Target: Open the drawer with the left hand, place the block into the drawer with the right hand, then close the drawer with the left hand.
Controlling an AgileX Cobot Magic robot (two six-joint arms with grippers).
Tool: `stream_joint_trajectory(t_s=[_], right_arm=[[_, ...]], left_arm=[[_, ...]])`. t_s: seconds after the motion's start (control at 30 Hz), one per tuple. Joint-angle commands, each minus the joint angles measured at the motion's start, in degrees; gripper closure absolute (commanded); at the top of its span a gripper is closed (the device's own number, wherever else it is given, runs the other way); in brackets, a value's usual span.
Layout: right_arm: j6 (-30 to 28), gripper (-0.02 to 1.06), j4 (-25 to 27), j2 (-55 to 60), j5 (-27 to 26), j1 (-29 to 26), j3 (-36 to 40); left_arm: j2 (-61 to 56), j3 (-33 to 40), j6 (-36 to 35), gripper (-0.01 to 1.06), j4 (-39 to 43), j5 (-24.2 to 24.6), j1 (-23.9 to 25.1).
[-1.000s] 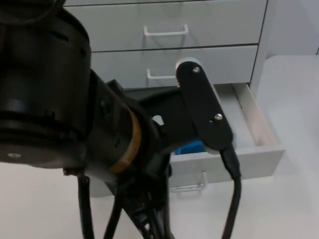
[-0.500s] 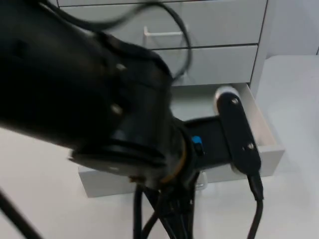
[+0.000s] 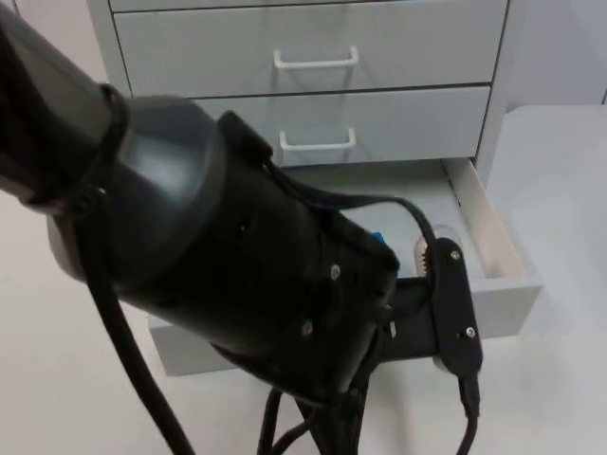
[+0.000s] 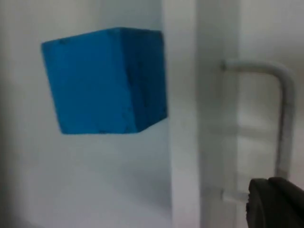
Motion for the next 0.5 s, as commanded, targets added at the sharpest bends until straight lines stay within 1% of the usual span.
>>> stream_joint_trajectory(t_s=[0.0, 0.2, 0.23, 0.27, 0.33, 0.47], right_arm=[[0.2, 0.33, -0.2, -0.3, -0.6, 0.4, 0.4], [0.2, 0.33, -0.3, -0.3, -0.7, 0.4, 0.4], [0.2, 0.33, -0.3, -0.3, -0.7, 0.4, 0.4], [0.2, 0.33, -0.3, -0.3, -0.8, 0.4, 0.4], [0.2, 0.33, -0.3, -0.3, -0.8, 0.4, 0.4], [0.2, 0.33, -0.4, -0.3, -0.8, 0.4, 0.4]], left_arm=[[0.4, -0.4, -6.5, 1.05, 5.7, 1.1, -0.4], [0.4, -0.4, -11.5, 1.05, 11.9, 1.0, -0.2], [0.4, -0.4, -11.5, 1.05, 11.9, 1.0, -0.2], [0.4, -0.4, -13.6, 1.05, 14.3, 1.1, -0.2], [0.4, -0.4, -15.5, 1.05, 16.4, 1.1, -0.2], [0.4, -0.4, -15.8, 1.05, 17.6, 1.1, -0.2]])
